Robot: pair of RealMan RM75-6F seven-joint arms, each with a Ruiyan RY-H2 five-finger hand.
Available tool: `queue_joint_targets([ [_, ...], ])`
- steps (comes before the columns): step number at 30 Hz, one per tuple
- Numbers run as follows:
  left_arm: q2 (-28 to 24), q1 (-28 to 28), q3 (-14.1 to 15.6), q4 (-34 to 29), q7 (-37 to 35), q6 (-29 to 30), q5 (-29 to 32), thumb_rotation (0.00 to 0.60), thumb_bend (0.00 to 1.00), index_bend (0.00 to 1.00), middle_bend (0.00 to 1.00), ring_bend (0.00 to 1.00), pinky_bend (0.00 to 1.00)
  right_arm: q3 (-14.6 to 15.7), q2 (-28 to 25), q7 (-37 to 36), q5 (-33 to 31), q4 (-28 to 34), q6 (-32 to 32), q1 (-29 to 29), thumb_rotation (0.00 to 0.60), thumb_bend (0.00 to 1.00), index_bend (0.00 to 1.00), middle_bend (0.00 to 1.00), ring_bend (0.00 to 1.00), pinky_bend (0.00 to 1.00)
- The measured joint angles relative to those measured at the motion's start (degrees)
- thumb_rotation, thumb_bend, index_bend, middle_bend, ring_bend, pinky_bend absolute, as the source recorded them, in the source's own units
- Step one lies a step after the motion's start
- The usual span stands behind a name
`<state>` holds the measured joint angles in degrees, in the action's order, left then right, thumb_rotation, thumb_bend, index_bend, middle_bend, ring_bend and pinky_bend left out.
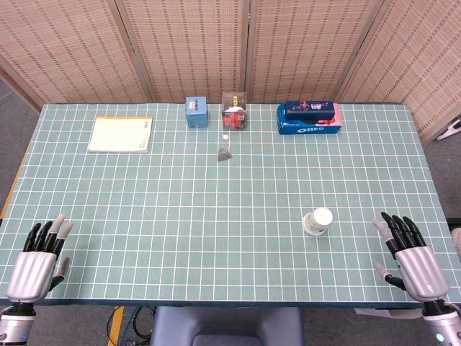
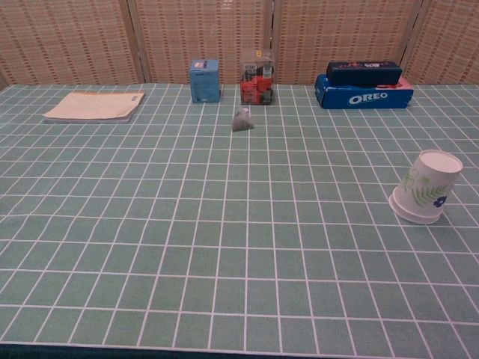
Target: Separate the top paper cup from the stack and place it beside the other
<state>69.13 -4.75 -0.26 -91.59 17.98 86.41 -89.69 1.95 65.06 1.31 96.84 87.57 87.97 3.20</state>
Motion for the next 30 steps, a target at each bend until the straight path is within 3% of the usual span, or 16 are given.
queue_joint_targets([
  [18,-0.1,-0.7,-0.3,0.2,-0.8,-1.4,1.0,0.600,0.50,0.00,0.00,0.00,0.00,-0.8,-0.5,-1.0,-1.7,1.1,-2.5,1.3,0.600,0.21,0.05,0.00,0.00,0.00],
  [30,-0.3,0.4,0.2,-0.4,-0.5,0.7,-0.2,0.600,0.50,0.00,0.00,0.00,0.00,-1.7,-6.1,-1.5,-3.3,7.9,-13.0,7.5,0.600,0.20,0.05,0.00,0.00,0.00],
])
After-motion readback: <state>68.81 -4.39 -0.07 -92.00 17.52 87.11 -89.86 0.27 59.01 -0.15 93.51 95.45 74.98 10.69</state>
